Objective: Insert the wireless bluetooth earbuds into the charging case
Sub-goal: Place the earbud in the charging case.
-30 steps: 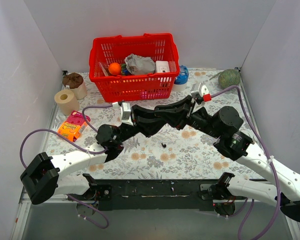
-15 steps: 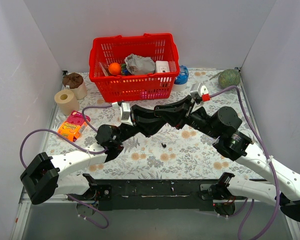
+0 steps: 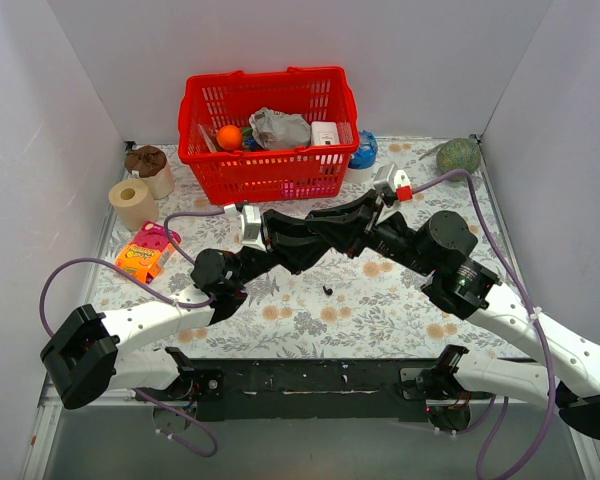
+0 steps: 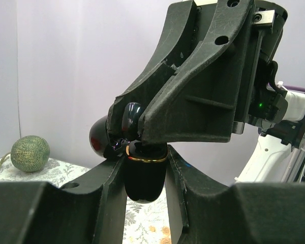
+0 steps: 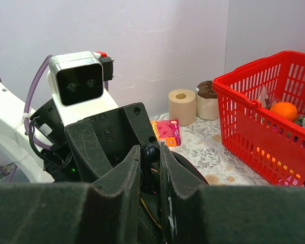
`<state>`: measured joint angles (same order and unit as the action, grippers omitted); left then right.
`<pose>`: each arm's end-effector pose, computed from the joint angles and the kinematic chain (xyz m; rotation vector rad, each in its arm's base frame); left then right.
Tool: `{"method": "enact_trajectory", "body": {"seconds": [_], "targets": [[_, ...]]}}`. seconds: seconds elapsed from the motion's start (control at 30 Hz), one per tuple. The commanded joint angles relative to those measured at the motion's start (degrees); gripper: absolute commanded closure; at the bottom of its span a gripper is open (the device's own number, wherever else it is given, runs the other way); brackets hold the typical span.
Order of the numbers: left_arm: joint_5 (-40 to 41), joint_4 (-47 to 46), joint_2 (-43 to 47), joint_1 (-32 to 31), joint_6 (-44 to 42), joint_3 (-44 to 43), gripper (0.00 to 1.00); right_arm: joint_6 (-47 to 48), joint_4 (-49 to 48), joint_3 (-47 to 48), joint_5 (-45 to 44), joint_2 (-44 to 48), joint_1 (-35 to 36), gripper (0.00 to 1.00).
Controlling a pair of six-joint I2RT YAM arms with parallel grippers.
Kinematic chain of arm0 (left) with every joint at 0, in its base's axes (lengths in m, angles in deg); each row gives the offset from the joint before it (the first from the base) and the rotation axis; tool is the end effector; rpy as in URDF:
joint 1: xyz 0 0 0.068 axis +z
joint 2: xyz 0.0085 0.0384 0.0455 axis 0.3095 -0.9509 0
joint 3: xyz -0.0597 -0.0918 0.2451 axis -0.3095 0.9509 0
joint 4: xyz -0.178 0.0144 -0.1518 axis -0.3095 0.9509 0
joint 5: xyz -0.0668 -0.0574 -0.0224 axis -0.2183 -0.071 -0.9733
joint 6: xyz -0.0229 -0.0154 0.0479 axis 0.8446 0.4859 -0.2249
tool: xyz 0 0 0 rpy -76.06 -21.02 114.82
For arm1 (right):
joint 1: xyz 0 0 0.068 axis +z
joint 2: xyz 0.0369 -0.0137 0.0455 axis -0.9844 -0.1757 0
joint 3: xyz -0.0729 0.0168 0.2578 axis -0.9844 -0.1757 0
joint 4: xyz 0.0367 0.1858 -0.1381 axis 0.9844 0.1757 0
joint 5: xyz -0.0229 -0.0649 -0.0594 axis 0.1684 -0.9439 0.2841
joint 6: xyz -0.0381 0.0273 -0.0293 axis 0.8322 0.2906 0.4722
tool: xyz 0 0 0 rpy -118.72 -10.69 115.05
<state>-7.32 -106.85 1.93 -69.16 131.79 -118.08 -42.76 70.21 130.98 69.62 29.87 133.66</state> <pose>0.1359 -0.1881 0.3494 0.2637 1.1931 -1.9107 0.1041 0.1522 0.4278 -0.6176 1.2042 1.0778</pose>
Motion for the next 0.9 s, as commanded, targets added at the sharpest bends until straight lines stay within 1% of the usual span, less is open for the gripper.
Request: {"method": "enact_trajectory", "body": {"seconds": [0.0, 0.27, 0.3, 0.37, 0.4, 0.5, 0.6, 0.87], "targets": [[-0.6, -2.1, 1.1, 0.0, -0.8, -1.8, 1.00, 0.2, 2.0, 1.5, 0.3, -1.0, 0.9, 0.99], [-0.4, -2.1, 1.2, 0.0, -0.9, -1.8, 1.00, 0.3, 3.8, 1.5, -0.9, -0.2, 1.0, 0.99], [-0.4, -2.0, 1.3, 0.0, -0.9, -1.8, 1.00, 0.1, 4.0, 1.5, -1.0, 0.0, 1.0, 0.96], [-0.4, -2.1, 1.5, 0.0, -1.1, -1.8, 1.00, 0.0, 4.4, 1.2, -1.6, 0.6, 1.0, 0.88], [-0.2, -1.9, 1.6, 0.0, -1.1, -1.8, 1.00, 0.0, 4.7, 1.1, -1.8, 0.8, 1.0, 0.80], [-0.1, -1.7, 1.8, 0.0, -1.2, -1.7, 1.00, -0.1, 5.3, 0.8, -3.5, 1.8, 1.1, 0.69], [0.1, -1.6, 1.9, 0.0, -1.3, -1.3, 1.00, -0.5, 5.4, 0.5, -5.3, 2.3, 1.0, 0.62], [0.5, -1.8, 1.8, 0.0, -1.2, -0.6, 1.00, -0.8, 6.2, 1.6, -7.5, 2.7, 1.0, 0.52]]}}
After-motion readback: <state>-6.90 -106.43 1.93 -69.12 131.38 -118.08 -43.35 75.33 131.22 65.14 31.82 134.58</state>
